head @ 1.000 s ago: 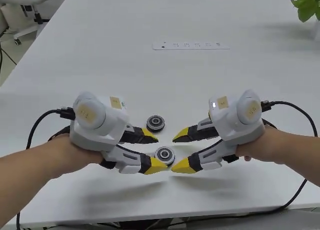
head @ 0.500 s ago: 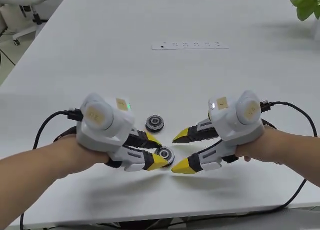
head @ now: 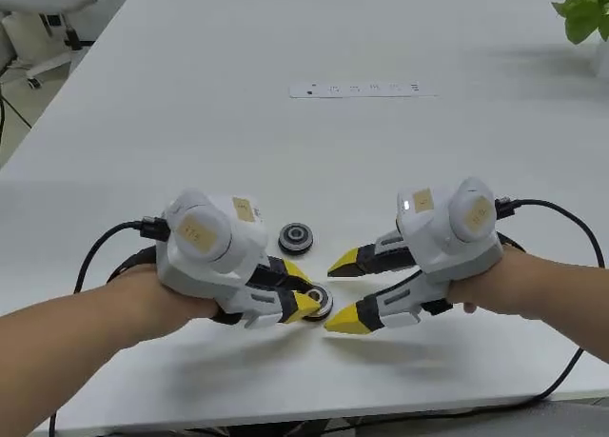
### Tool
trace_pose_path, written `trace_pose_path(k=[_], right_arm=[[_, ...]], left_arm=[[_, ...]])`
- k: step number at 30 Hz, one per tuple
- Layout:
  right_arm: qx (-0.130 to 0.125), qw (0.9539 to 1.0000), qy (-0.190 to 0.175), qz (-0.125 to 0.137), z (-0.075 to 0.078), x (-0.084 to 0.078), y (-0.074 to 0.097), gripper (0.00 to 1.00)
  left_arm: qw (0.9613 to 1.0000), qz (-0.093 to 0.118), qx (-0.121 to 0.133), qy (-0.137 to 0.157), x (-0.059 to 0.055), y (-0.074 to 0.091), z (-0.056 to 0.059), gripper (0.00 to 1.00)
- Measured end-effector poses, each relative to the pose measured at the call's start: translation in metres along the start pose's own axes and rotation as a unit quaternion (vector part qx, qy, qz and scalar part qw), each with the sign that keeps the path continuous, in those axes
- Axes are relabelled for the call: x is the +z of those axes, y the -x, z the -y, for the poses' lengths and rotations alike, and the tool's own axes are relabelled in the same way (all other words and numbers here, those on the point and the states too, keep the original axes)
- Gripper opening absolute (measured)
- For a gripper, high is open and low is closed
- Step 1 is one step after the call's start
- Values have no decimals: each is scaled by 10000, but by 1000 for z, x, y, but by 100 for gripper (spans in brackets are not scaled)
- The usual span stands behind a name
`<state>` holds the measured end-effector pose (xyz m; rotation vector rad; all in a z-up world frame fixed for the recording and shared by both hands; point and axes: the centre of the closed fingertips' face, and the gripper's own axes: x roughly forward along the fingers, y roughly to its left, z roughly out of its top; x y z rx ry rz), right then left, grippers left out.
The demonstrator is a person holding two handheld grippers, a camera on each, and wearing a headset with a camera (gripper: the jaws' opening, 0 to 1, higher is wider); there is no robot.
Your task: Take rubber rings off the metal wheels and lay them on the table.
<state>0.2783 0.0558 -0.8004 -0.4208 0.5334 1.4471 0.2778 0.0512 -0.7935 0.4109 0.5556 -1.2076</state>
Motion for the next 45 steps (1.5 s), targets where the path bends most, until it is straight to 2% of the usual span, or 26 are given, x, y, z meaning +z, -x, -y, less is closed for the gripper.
trace_pose_path(k=[7, 9, 12, 17, 22, 28, 45], right_arm=[[-62, 9998, -128, 107, 1, 3, -2, 37], [-73, 9990, -362, 245, 1, 6, -3, 35], [-86, 9986, -438, 272, 1, 7, -6, 35], [-56, 9989, -422, 196, -3, 3, -13, 34], [-155, 9980, -576, 197, 1, 2, -15, 31], [-108, 9978, -628, 172, -2, 1, -15, 26], [-73, 9983, -566, 84, -3, -2, -9, 22]], left_arm=[[10000, 63, 44, 22, -1, 1, 0, 14], [10000, 58, 42, 8, -1, 1, 0, 14], [10000, 47, 45, -11, -2, 2, 0, 14], [10000, 51, 60, -6, -2, 2, 0, 13], [10000, 63, 74, -7, -2, 3, 0, 13], [9999, 75, 84, -6, -2, 3, 0, 13], [9999, 89, 97, 1, -1, 2, -1, 13]])
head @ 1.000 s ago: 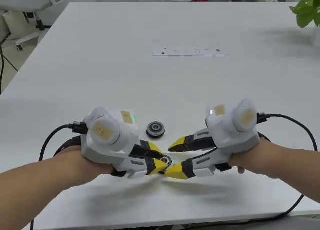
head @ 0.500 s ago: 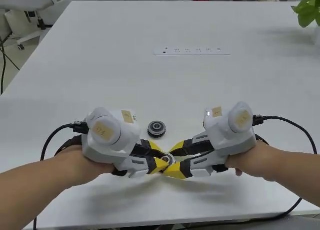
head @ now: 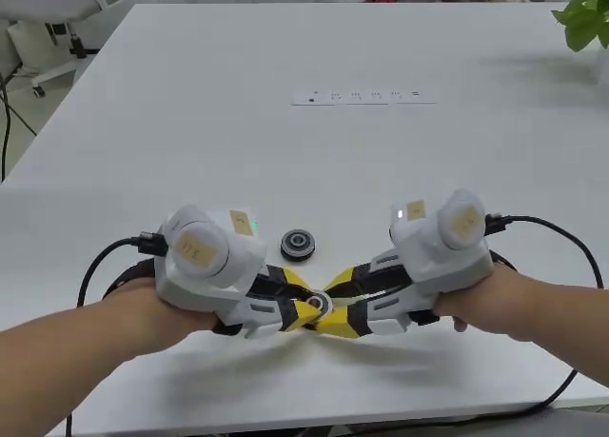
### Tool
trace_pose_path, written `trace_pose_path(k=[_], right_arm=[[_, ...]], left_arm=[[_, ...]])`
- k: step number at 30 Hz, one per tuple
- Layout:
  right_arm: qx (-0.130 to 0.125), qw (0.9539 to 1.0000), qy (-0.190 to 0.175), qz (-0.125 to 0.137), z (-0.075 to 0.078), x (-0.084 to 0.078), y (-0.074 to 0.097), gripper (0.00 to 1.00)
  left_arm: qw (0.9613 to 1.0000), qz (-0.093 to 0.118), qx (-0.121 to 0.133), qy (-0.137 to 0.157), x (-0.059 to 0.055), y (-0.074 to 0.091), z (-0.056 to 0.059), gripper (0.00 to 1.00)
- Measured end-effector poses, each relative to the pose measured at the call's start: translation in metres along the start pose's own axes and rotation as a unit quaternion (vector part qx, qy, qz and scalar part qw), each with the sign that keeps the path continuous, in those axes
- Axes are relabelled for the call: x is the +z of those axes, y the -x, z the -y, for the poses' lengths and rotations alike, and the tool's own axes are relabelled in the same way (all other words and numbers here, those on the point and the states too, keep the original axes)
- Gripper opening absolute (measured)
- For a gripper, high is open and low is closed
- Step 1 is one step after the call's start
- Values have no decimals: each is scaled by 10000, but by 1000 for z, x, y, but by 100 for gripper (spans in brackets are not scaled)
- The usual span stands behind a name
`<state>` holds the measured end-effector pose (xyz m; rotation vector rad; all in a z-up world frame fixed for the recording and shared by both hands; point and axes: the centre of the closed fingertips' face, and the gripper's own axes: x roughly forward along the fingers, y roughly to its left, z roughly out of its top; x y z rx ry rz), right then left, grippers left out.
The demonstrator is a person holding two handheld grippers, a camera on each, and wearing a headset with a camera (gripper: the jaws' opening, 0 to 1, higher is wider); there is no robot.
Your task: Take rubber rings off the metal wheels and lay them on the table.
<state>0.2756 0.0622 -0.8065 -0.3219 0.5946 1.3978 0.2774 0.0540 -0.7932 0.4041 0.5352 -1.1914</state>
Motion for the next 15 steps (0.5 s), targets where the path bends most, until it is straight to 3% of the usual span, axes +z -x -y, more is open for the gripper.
trace_pose_path(k=[6, 15], right_arm=[[-47, 9999, -24, -144, 3, -7, 7, 10], [-73, 9996, -211, -193, 5, -9, 6, 5]], left_arm=[[10000, 9, 48, 56, 0, 0, -2, 13], [10000, 15, 65, 64, 0, 0, -3, 13]])
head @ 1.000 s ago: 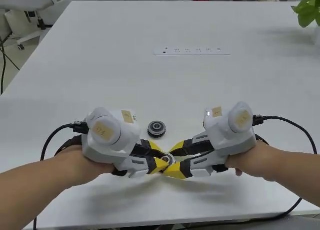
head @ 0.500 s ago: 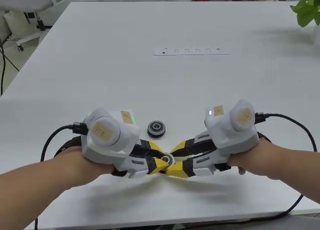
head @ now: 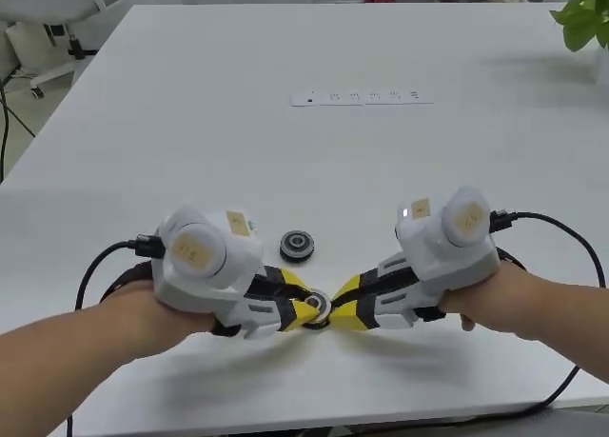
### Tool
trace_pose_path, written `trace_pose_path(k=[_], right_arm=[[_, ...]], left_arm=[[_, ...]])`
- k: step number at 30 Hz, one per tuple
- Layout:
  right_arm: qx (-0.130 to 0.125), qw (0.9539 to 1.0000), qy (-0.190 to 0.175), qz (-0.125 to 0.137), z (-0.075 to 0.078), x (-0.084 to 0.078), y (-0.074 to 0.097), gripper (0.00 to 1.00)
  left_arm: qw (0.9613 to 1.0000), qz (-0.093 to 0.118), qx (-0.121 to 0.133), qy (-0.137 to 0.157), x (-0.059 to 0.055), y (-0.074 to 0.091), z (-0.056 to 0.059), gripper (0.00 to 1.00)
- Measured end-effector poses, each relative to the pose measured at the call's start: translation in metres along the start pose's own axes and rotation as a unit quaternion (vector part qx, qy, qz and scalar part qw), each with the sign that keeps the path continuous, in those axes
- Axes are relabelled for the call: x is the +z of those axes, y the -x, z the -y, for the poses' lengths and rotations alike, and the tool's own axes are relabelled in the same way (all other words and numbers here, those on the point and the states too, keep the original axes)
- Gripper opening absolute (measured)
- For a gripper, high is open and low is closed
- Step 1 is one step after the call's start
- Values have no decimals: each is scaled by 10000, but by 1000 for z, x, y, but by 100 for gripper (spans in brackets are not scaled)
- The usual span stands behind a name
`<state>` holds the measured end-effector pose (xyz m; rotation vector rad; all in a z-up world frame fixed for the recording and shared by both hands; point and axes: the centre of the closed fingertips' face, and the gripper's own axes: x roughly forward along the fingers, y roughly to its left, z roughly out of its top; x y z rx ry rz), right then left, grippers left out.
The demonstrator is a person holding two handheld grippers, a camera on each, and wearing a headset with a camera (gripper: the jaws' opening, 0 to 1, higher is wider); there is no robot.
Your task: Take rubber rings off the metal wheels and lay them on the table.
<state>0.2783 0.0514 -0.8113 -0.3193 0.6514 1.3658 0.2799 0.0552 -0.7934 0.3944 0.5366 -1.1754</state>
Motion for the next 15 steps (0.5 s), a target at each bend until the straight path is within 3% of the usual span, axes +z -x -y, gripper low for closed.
trace_pose_path(k=[8, 13, 15], right_arm=[[-44, 10000, -42, -44, 2, 0, 0, 0], [-50, 9990, -452, -26, 5, 0, 4, 0], [-34, 9991, -429, 15, 4, 1, 3, 0]], left_arm=[[10000, -24, 28, -43, 0, 0, -1, 13], [10000, -34, 46, -59, -1, 0, -1, 13], [10000, -38, 49, -64, -1, 0, -1, 13]])
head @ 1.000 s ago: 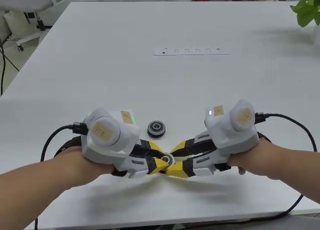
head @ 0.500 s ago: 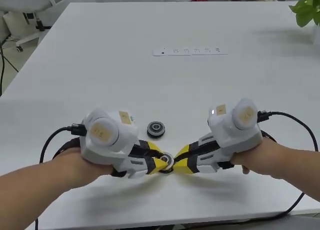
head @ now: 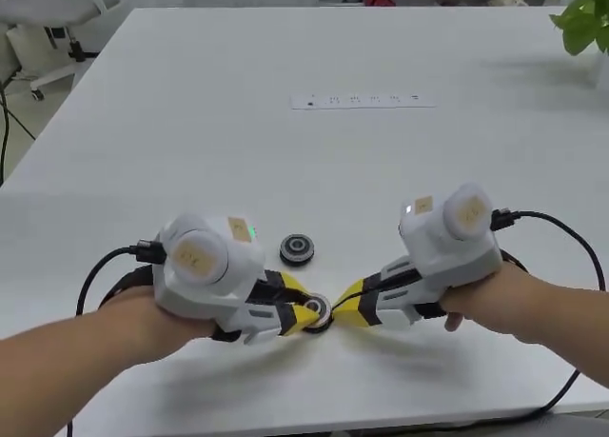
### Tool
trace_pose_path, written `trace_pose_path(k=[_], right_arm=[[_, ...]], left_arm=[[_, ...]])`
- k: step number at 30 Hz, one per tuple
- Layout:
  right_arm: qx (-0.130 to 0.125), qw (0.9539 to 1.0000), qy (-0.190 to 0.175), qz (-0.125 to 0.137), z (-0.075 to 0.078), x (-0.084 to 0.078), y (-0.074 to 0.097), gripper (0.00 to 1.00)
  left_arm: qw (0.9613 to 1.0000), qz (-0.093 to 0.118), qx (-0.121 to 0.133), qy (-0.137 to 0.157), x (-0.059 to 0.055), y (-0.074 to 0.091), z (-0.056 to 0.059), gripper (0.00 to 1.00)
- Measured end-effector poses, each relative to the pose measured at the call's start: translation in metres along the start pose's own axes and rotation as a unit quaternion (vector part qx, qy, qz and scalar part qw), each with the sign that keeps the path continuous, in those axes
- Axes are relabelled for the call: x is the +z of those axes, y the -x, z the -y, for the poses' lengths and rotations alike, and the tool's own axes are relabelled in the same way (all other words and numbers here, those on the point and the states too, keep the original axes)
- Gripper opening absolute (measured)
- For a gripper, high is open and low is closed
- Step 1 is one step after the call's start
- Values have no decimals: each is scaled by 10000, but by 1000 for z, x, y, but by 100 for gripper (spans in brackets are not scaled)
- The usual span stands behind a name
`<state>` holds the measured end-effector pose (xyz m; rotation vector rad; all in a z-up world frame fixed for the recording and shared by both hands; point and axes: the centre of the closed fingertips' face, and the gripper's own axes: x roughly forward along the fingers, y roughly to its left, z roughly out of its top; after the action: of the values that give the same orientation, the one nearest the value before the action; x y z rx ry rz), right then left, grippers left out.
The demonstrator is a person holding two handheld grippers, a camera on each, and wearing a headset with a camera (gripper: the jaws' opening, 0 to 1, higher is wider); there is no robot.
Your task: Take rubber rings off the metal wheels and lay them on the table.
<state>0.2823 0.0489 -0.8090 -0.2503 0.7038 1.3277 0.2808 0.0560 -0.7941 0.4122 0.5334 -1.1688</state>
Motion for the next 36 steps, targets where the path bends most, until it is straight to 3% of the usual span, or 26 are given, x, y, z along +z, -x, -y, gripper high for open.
trace_pose_path(k=[5, 22, 31, 36], right_arm=[[22, 9995, -306, 86, 1, 1, 0, 0], [141, 9976, -644, 221, 0, 3, 2, 0], [154, 9928, -1137, 351, 2, 8, 5, 0], [147, 9916, -1230, 373, -1, 10, 6, 0]], left_arm=[[10000, -8, 13, 0, 0, 0, 0, 13], [10000, -22, 35, 0, 0, 0, 0, 13], [10000, -16, 30, 14, 0, 0, 0, 13], [10000, -13, 28, 18, 0, 0, 0, 13]])
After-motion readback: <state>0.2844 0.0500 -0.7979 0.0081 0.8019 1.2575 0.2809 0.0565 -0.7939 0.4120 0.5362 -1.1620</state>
